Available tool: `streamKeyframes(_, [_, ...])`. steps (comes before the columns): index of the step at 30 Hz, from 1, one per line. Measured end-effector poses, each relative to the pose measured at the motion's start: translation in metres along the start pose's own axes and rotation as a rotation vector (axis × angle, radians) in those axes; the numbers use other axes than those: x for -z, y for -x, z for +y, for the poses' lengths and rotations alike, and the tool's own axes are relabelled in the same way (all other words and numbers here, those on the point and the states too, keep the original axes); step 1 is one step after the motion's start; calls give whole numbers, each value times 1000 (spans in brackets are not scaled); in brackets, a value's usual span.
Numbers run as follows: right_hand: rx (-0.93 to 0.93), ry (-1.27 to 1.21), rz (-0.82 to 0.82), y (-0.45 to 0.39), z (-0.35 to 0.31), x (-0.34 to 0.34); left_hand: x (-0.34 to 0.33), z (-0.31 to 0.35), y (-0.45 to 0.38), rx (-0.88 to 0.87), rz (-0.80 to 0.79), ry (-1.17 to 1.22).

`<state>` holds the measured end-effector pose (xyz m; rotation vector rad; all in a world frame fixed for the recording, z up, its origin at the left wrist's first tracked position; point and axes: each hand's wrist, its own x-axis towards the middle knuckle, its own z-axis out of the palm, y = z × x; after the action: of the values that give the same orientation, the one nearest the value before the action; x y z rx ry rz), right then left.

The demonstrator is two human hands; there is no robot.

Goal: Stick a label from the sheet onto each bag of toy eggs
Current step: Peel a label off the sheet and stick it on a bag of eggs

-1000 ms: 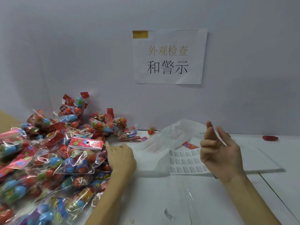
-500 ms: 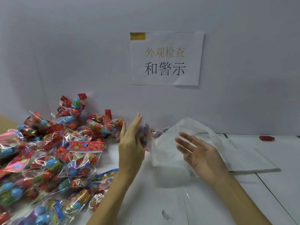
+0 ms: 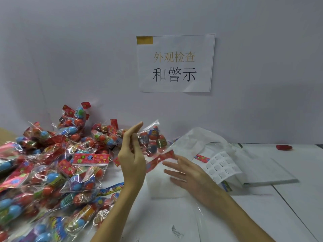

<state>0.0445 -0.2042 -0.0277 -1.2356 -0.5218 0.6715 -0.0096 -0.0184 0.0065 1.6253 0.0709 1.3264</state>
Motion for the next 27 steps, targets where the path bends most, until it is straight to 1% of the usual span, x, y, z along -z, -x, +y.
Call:
streamKeyframes(2, [31,-161,-25,-3,-2,-1,-3,-2,2,91,-105,60])
streamKeyframes(4, [52,-199,-19,-3,-5,-3,-8,-2,7,183,-203,98])
streamKeyframes(6, [77,-143,74,-4,-4,-3,-11,-2,10,276,-294,144])
streamKeyframes(8, [107,-42,210,-4,-5,-1,-11,-4,10,446,-365,247])
streamKeyframes(11, [152,92,339,-3,-13,5,-11,-5,5,765,-358,365])
streamKeyframes(13, [181,104,397,-2,-19,9,-11,-2,5,864,-415,378])
streamKeyframes(15, [184,121,416,3,-24,11,-11,-1,9,888,-516,367])
streamKeyframes(17, [170,189,417,7,-25,13,-11,0,11,903,-526,360])
streamKeyframes(20, [168,212,499,8,-26,15,-12,3,11,914,-463,377])
streamKeyframes(22, [151,149,503,5,-26,15,-13,6,12,905,-429,428])
streamKeyframes(24, [135,112,498,7,-27,12,-16,6,16,860,-383,400])
streamKeyframes(27, [267,322,606,6,-26,20,-16,3,18,744,-283,380])
